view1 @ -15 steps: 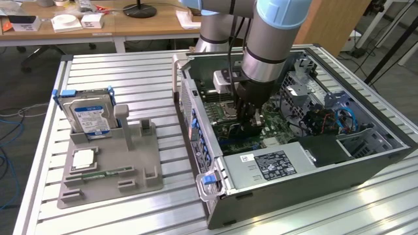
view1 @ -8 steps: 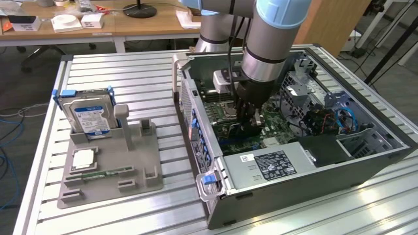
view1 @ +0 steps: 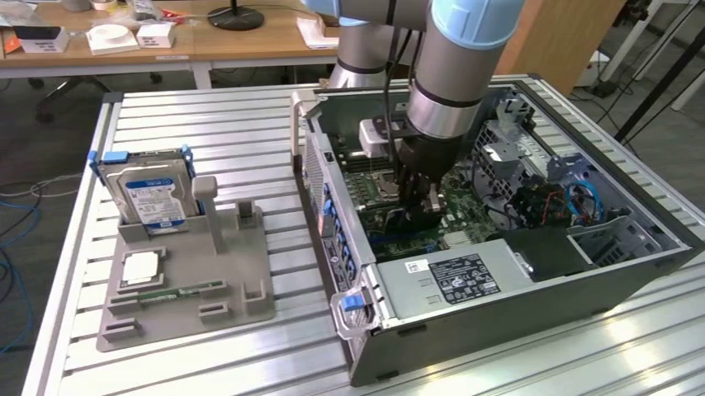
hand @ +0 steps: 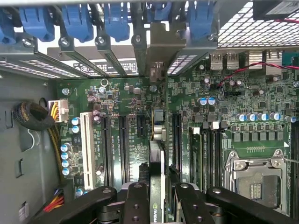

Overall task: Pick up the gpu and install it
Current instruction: 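Insert the gpu into the slot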

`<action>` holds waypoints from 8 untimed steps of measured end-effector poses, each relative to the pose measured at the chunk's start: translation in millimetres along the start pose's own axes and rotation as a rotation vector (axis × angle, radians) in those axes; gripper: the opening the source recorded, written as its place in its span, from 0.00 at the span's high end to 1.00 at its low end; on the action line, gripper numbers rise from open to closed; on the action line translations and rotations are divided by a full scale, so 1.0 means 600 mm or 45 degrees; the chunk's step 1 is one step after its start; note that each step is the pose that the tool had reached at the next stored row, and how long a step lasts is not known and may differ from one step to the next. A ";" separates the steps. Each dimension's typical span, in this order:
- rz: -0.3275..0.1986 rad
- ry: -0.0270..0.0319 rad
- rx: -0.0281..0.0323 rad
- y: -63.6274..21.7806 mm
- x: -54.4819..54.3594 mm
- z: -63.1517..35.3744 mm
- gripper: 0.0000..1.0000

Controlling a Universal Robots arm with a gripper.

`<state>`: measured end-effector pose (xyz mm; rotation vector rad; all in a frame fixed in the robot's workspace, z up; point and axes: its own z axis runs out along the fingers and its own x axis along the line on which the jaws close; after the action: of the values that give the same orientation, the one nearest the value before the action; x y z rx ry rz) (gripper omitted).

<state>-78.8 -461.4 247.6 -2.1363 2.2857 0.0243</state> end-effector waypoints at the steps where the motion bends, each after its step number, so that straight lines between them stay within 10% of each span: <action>1: 0.000 0.0005 0.0002 0.000 0.000 0.001 0.74; 8: 0.000 -0.0041 0.0022 0.000 -0.001 0.001 0.74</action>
<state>-78.6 -460.8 247.1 -2.1339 2.2831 0.0258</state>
